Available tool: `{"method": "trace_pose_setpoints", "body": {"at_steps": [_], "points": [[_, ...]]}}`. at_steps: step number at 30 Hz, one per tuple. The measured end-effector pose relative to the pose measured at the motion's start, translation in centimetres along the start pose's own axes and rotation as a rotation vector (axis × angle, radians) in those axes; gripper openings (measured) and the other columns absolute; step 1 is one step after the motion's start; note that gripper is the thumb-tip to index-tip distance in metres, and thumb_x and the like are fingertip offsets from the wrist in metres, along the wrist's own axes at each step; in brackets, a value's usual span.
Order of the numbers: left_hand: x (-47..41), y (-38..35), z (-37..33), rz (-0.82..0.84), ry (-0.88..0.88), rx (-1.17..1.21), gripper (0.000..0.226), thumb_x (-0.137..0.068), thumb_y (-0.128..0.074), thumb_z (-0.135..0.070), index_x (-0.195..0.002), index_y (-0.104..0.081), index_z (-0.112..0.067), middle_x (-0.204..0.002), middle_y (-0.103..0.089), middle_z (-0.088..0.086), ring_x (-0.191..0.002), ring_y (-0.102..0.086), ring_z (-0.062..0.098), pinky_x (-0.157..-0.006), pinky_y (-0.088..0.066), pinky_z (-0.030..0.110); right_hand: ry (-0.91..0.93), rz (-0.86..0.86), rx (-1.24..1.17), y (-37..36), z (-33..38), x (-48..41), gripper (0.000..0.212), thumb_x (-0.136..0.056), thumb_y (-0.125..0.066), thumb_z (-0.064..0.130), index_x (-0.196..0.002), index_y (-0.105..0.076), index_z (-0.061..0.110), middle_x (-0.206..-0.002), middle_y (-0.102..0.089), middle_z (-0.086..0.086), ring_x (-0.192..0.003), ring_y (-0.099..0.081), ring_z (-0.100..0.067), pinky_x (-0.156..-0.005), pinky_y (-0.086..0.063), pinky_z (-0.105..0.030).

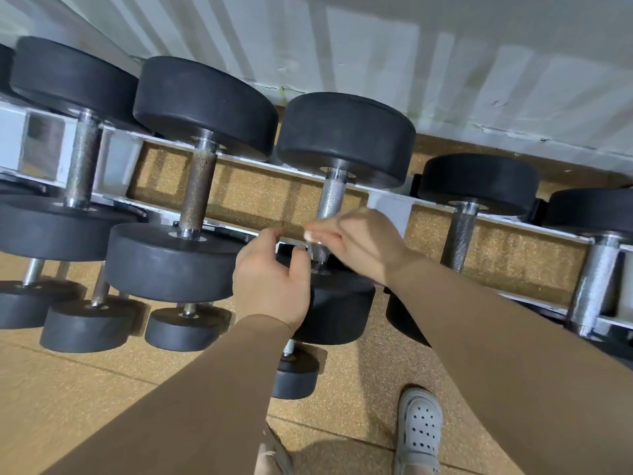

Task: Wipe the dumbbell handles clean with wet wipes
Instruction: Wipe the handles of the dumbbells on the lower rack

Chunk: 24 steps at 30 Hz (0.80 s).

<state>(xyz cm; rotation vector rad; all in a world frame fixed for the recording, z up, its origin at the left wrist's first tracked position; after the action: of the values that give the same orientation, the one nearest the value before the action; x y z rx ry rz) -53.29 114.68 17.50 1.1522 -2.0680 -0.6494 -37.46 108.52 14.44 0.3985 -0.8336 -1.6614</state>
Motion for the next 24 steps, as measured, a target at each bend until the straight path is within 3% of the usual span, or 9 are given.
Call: {"method": "trace_pose_setpoints", "body": {"at_steps": [2, 5, 8, 10, 12, 15, 18, 21, 24], "points": [[0.0, 0.1, -0.1, -0.005, 0.013, 0.006, 0.057, -0.084, -0.045, -0.044, -0.130, -0.060, -0.016, -0.127, -0.064, 0.001, -0.122, -0.054, 0.025, -0.106, -0.040, 0.038, -0.122, -0.193, -0.025, 1.7, -0.3, -1.4, 0.034, -0.094, -0.049, 0.054, -0.118, -0.069, 0.043, -0.126, -0.067, 0.011, -0.110, -0.063, -0.009, -0.103, -0.047, -0.029], [0.1, 0.1, -0.1, -0.011, 0.011, 0.005, 0.058, -0.084, -0.045, -0.043, -0.131, -0.060, -0.014, -0.127, -0.063, 0.003, -0.124, -0.052, 0.024, -0.104, -0.037, 0.033, -0.199, -0.393, -0.050, 1.9, -1.1, -2.0, 0.029, -0.101, -0.054, 0.034, -0.125, -0.068, 0.033, -0.121, -0.071, 0.005, -0.107, -0.066, -0.012, -0.101, -0.049, -0.030], [0.1, 0.1, 0.0, -0.016, 0.003, 0.002, 0.058, -0.083, -0.046, -0.043, -0.130, -0.061, -0.013, -0.126, -0.064, 0.004, -0.124, -0.052, 0.024, -0.101, -0.036, 0.031, -0.076, -0.141, -0.077, -0.3, -0.5, 0.1, 0.030, -0.102, -0.052, 0.020, -0.125, -0.069, 0.028, -0.119, -0.072, 0.003, -0.104, -0.067, -0.012, -0.098, -0.050, -0.024], [0.1, 0.1, 0.0, -0.011, -0.004, 0.001, 0.058, -0.084, -0.046, -0.043, -0.130, -0.061, -0.012, -0.126, -0.064, 0.005, -0.124, -0.052, 0.025, -0.101, -0.036, 0.030, 0.051, 0.097, 0.112, -1.2, -0.1, 1.4, 0.034, -0.102, -0.048, 0.020, -0.129, -0.066, 0.033, -0.115, -0.073, 0.005, -0.097, -0.066, -0.012, -0.087, -0.047, -0.019], [0.1, 0.1, 0.1, -0.006, -0.005, 0.005, 0.058, -0.084, -0.046, -0.043, -0.130, -0.060, -0.011, -0.126, -0.064, 0.005, -0.124, -0.052, 0.024, -0.101, -0.035, 0.029, 0.107, 0.147, 0.209, -1.0, -0.6, 0.5, 0.034, -0.101, -0.048, 0.030, -0.131, -0.063, 0.039, -0.117, -0.072, 0.008, -0.100, -0.064, -0.012, -0.086, -0.044, -0.021], [0.1, 0.0, 0.1, 0.002, 0.003, 0.006, 0.059, -0.083, -0.045, -0.044, -0.131, -0.060, -0.013, -0.127, -0.063, 0.003, -0.125, -0.051, 0.024, -0.102, -0.036, 0.030, -0.138, -0.016, 0.099, 0.7, -1.2, -1.8, 0.039, -0.092, -0.058, 0.050, -0.129, -0.065, 0.039, -0.129, -0.067, 0.005, -0.113, -0.062, -0.014, -0.103, -0.046, -0.031], [0.0, 0.0, 0.1, 0.001, 0.001, 0.000, 0.058, -0.083, -0.045, -0.044, -0.131, -0.060, -0.014, -0.126, -0.063, 0.003, -0.125, -0.051, 0.023, -0.102, -0.036, 0.032, -0.256, -0.374, -0.073, 1.1, -0.9, -2.4, 0.027, -0.099, -0.056, 0.035, -0.121, -0.071, 0.034, -0.116, -0.073, -0.002, -0.106, -0.067, -0.020, -0.098, -0.051, -0.032], [0.0, 0.0, 0.2, 0.006, -0.006, 0.001, 0.057, -0.083, -0.045, -0.044, -0.129, -0.061, -0.014, -0.124, -0.064, 0.003, -0.124, -0.051, 0.024, -0.102, -0.037, 0.033, -0.152, -0.196, -0.343, 0.0, -0.3, -0.5, 0.026, -0.101, -0.054, 0.017, -0.102, -0.078, 0.028, -0.108, -0.071, -0.021, -0.105, -0.066, -0.031, -0.098, -0.052, -0.026], [-0.1, -0.1, 0.4, -0.004, -0.024, 0.000, 0.057, -0.083, -0.045, -0.044, -0.127, -0.062, -0.012, -0.122, -0.065, 0.005, -0.121, -0.054, 0.026, -0.103, -0.040, 0.036, 0.018, 0.210, 0.013, -0.7, 0.0, 1.0, 0.029, -0.099, -0.054, 0.019, -0.117, -0.073, 0.032, -0.095, -0.073, 0.005, -0.087, -0.067, -0.014, -0.083, -0.052, -0.026]]}}
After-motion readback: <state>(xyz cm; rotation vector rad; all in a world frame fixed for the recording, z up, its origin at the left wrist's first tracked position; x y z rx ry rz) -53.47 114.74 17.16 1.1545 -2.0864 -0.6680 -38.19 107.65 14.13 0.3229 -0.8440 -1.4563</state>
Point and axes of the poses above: each hand's wrist, its own x-axis away from the middle knuckle, its own y-axis out of the back of the hand, z = x × y, the point moved 2 cm from there along -x, towards the middle knuckle
